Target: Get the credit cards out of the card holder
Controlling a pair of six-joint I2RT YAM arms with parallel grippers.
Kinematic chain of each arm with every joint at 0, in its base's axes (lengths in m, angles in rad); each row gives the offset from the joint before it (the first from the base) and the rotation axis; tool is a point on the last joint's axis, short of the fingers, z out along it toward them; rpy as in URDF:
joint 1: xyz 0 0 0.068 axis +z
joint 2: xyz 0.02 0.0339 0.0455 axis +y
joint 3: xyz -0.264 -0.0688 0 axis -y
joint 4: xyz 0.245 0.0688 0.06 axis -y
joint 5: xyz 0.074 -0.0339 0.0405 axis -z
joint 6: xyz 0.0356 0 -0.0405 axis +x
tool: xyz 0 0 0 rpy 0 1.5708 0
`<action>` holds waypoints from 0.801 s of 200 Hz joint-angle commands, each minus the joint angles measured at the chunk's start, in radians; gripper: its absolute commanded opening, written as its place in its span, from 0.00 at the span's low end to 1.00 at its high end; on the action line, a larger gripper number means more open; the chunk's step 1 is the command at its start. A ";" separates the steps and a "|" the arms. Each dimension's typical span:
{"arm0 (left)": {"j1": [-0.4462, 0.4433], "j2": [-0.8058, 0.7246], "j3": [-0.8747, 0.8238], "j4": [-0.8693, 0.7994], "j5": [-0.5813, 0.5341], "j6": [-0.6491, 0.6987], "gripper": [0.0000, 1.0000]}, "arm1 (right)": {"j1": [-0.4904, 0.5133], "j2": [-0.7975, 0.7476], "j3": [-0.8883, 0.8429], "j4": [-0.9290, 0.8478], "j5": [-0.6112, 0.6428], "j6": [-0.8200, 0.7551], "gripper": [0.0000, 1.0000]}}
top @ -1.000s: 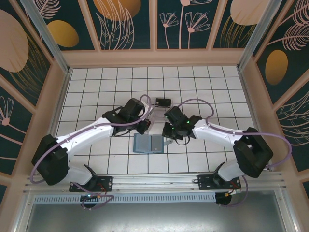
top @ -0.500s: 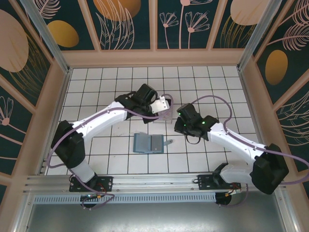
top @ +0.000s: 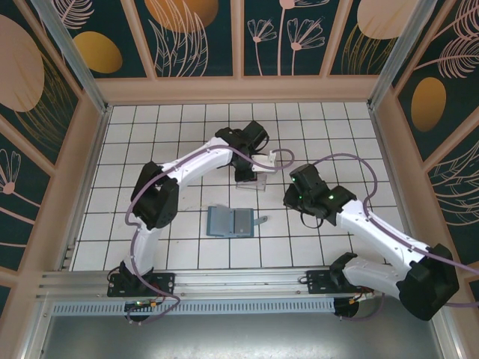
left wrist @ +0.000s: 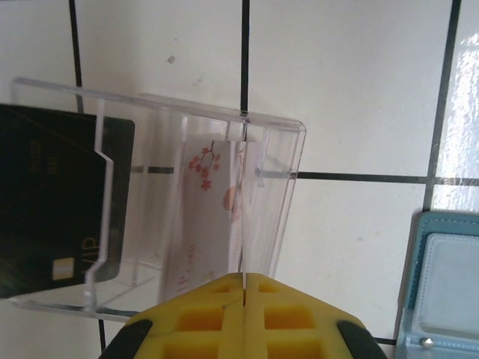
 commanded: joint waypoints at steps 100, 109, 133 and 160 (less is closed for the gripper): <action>0.008 0.118 0.240 -0.169 -0.074 0.090 0.00 | -0.046 -0.052 -0.044 -0.018 0.013 0.001 0.16; 0.007 0.120 0.249 -0.169 -0.074 0.090 0.00 | -0.048 -0.053 -0.044 -0.016 0.013 -0.001 0.16; 0.008 0.118 0.259 -0.172 -0.069 0.100 0.00 | -0.051 -0.054 -0.043 -0.015 0.010 -0.001 0.16; 0.008 0.128 0.259 -0.170 -0.083 0.118 0.00 | -0.051 -0.054 -0.045 -0.018 0.010 0.000 0.16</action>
